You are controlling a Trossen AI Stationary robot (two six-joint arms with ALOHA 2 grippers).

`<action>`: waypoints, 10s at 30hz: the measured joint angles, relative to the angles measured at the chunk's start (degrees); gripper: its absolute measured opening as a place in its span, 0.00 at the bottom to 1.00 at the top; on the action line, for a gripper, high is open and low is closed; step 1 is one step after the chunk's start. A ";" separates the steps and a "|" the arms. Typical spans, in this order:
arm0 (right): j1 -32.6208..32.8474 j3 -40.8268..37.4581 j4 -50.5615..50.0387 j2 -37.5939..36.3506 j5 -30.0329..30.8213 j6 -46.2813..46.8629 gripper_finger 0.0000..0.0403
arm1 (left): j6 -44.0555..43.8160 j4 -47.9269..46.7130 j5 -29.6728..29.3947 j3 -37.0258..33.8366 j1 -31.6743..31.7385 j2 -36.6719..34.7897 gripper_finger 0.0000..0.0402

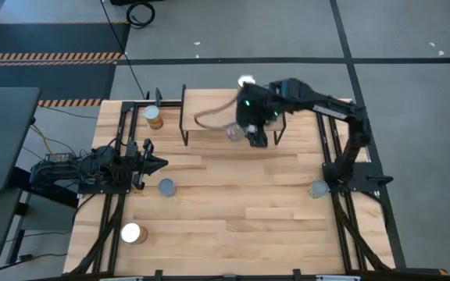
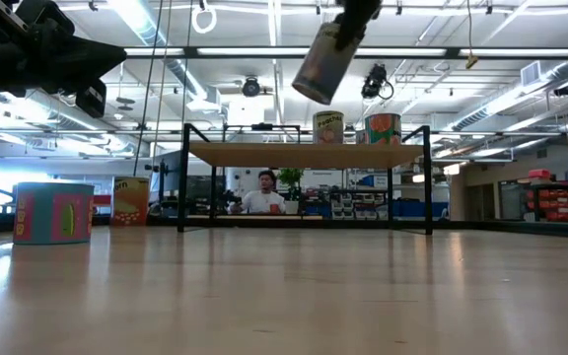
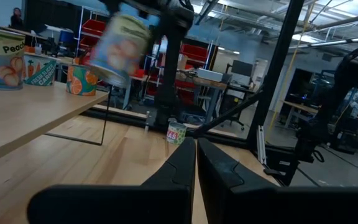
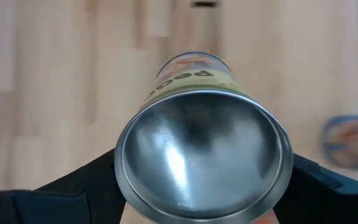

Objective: Pick and place cans onto a shelf
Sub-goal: Put the canned peaches on the shelf aligned with the other canned peaches, then put the bottom canned corn on the shelf

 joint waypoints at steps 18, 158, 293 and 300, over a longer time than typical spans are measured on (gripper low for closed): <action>-15.53 14.18 -8.07 9.99 -3.03 -5.38 0.79 | -0.01 0.01 0.00 -0.01 0.00 0.00 0.06; 31.73 14.60 -10.10 -12.30 14.66 29.33 0.86 | -88.21 -78.12 11.74 80.57 -56.40 84.37 0.76; -14.59 2.47 11.37 -9.83 -1.98 0.55 0.86 | 19.31 -99.15 -4.69 123.98 27.52 101.75 0.88; -14.59 2.47 10.69 -9.83 -1.94 1.28 0.86 | 17.72 -99.08 -3.19 122.39 29.42 99.20 0.84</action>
